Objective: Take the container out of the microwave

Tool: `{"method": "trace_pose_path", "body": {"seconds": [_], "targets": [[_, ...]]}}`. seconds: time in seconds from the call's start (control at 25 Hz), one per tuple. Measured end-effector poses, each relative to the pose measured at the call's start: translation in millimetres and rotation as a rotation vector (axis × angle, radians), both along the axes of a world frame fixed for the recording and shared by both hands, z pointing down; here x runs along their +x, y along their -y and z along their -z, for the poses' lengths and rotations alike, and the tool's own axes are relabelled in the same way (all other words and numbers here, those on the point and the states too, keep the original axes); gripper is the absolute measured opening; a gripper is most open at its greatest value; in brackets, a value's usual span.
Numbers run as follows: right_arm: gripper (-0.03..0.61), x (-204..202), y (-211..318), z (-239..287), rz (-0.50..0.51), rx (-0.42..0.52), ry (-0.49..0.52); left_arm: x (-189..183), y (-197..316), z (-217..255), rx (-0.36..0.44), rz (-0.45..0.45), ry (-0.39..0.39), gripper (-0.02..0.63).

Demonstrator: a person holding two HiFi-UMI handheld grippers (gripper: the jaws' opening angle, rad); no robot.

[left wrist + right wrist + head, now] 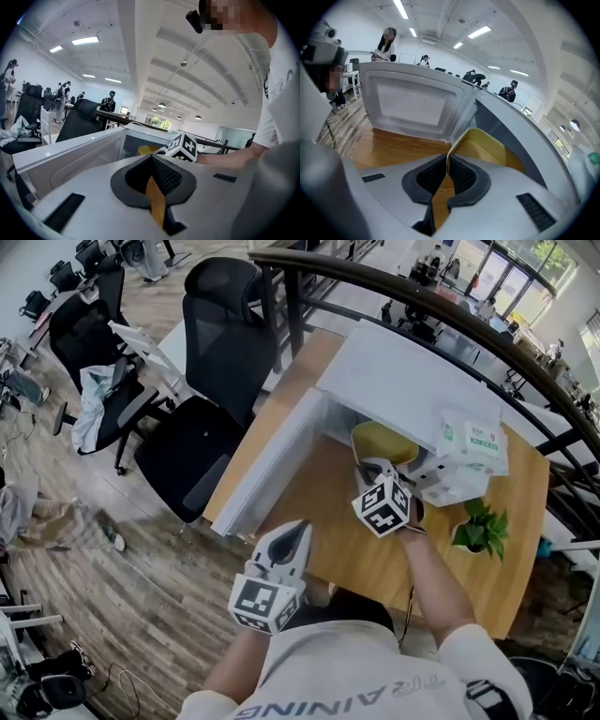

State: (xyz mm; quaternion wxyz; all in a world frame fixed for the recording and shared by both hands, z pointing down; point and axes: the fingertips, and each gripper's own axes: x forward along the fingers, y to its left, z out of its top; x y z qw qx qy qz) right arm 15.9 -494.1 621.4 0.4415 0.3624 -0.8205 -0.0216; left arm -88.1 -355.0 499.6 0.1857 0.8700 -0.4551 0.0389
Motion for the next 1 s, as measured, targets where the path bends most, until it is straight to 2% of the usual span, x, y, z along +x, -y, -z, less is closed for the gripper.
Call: {"method": "trace_pose_path", "body": {"seconds": [0.2,0.44,1.0], "targets": [[0.041,-8,-44,19,0.033,-0.021,0.041,-2,-13,11,0.031,-0.019,-0.009,0.031],[0.041,-7,-95,39,0.027,-0.025,0.065,-4,-30,25,0.056,-0.048,-0.026,0.031],[0.041,42,-203,107,-0.092,0.016,0.116,19,-64,53,0.130,-0.151,-0.019,0.031]]}}
